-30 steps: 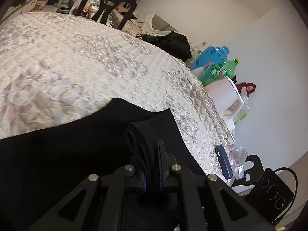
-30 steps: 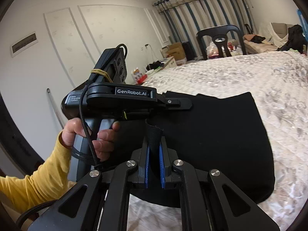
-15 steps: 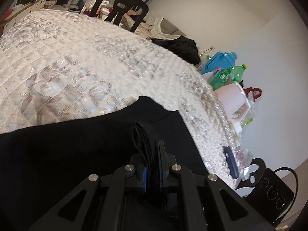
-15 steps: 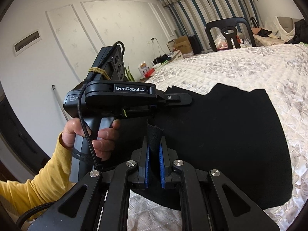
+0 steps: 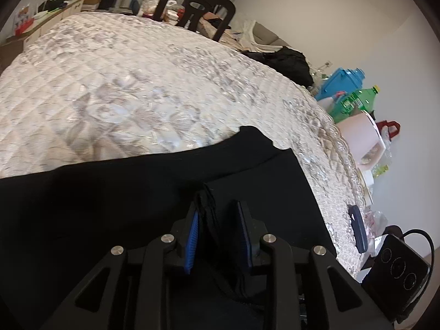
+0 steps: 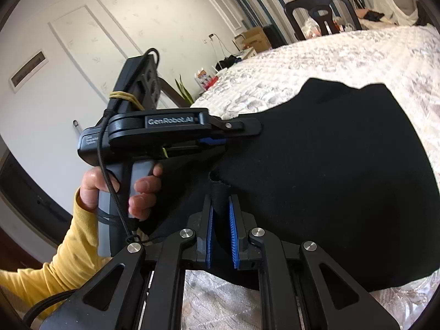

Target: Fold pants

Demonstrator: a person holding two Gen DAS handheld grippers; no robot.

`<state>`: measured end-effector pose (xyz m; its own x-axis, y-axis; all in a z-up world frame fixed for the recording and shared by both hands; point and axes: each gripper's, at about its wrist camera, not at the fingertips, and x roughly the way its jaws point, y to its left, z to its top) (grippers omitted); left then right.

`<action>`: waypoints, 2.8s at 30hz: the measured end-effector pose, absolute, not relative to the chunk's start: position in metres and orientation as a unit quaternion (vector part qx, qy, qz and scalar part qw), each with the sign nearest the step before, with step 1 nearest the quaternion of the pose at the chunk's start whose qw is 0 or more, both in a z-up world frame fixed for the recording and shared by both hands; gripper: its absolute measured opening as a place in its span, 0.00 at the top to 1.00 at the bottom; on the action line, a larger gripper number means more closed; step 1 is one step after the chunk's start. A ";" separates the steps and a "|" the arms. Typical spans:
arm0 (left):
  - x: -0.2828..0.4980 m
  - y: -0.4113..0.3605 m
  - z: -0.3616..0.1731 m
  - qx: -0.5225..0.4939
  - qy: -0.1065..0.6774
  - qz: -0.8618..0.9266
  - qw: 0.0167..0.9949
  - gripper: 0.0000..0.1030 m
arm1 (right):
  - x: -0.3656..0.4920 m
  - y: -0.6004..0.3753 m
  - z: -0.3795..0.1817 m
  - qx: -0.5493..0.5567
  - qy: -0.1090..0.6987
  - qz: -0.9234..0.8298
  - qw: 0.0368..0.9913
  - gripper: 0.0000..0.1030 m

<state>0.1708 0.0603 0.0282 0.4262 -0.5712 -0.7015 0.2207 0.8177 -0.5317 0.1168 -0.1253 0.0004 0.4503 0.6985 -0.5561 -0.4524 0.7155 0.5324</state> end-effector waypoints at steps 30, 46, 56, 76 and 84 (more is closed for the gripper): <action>0.087 0.009 0.064 0.021 0.399 -0.124 0.908 0.43 | 0.086 -0.154 0.010 -0.035 0.391 0.205 0.897 0.58; 0.069 0.015 0.058 0.040 0.405 -0.103 0.907 0.41 | 0.089 -0.159 0.009 -0.039 0.396 0.176 0.900 0.54; 0.067 0.028 0.052 0.037 0.413 -0.081 0.907 0.41 | 0.080 -0.141 0.006 -0.063 0.399 0.181 0.897 0.54; 0.057 0.077 0.045 -0.008 0.412 -0.058 0.909 0.40 | 0.138 -0.146 0.007 -0.072 0.418 0.136 0.895 0.52; 0.058 0.084 0.046 -0.016 0.411 -0.059 0.910 0.40 | 0.160 -0.075 0.009 -0.086 0.423 0.220 0.875 0.52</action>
